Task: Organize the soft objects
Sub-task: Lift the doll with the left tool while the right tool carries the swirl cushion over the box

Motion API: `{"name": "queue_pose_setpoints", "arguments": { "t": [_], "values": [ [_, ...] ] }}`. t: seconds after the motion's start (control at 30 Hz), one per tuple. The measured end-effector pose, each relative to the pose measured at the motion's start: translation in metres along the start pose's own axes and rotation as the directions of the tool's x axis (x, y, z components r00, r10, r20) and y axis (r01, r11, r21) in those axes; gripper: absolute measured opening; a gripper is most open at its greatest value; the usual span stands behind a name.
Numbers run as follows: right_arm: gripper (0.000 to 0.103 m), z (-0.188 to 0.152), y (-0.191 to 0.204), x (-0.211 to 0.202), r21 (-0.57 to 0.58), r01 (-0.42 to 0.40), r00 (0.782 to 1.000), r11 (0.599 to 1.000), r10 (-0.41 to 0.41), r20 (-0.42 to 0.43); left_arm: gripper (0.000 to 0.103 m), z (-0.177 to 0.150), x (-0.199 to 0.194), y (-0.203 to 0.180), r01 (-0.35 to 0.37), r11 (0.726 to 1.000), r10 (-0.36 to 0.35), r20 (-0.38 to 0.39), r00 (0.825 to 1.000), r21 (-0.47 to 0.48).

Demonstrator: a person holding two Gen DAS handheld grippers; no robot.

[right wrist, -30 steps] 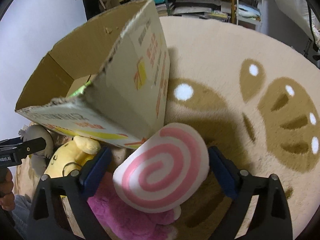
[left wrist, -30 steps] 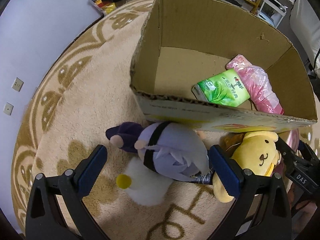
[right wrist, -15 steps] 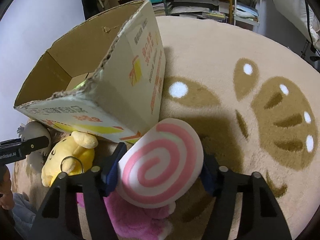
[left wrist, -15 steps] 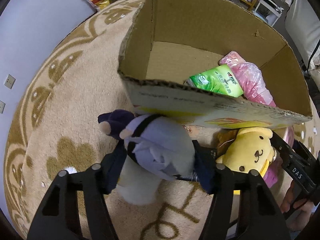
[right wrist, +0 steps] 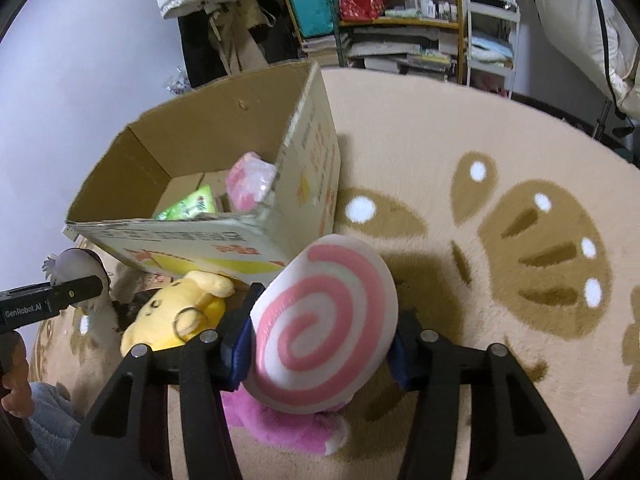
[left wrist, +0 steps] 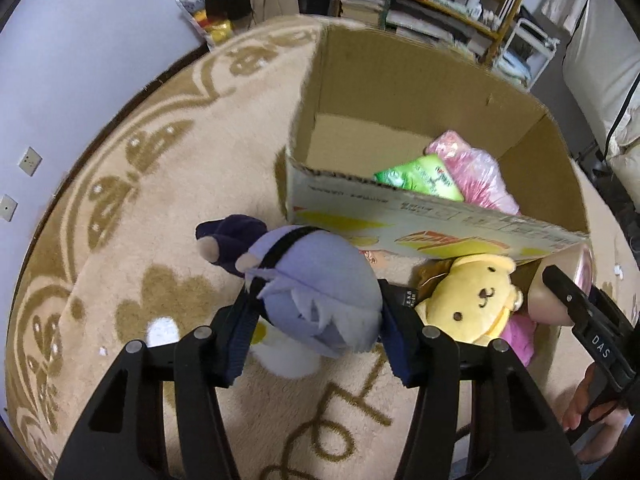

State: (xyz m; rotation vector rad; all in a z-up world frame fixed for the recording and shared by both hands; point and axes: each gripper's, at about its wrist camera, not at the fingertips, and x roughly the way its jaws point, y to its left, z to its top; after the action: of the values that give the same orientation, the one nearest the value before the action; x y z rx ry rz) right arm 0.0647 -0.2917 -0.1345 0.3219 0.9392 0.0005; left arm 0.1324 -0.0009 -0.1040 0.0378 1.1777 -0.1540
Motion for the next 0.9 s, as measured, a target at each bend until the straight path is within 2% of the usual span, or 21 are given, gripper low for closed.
{"name": "queue_pose_setpoints", "arguments": {
  "t": [0.2,0.33,0.5,0.73,0.83,0.9],
  "values": [
    [0.057,0.003,0.006,-0.029,-0.004,-0.013,0.998,1.000,0.013,0.061,0.055,-0.004,-0.037,0.003,0.012,1.000,-0.012,0.102,0.995,-0.003],
    [0.057,0.004,0.010,-0.050,-0.016,-0.024,0.993,1.000,0.025,0.118,0.055,-0.007,-0.062,0.001,0.013,1.000,-0.014,0.191,0.981,0.007],
    [0.057,0.010,0.017,-0.077,-0.044,-0.039,0.976,0.998,0.047,0.212,0.055,-0.009,-0.092,-0.004,0.006,1.000,-0.014,0.331,0.944,0.026],
    [0.057,0.018,0.030,-0.097,-0.097,-0.051,0.949,0.994,0.078,0.306,0.056,-0.003,-0.119,-0.012,0.008,0.999,-0.027,0.464,0.886,0.043],
    [0.057,0.022,0.035,-0.099,-0.112,-0.060,0.940,0.992,0.094,0.329,0.056,0.002,-0.124,-0.015,-0.010,0.999,-0.013,0.493,0.870,0.044],
    [0.057,0.026,0.038,-0.099,-0.125,-0.062,0.933,0.990,0.102,0.346,0.056,0.004,-0.124,-0.017,-0.011,0.999,-0.014,0.500,0.866,0.048]
  ]
}}
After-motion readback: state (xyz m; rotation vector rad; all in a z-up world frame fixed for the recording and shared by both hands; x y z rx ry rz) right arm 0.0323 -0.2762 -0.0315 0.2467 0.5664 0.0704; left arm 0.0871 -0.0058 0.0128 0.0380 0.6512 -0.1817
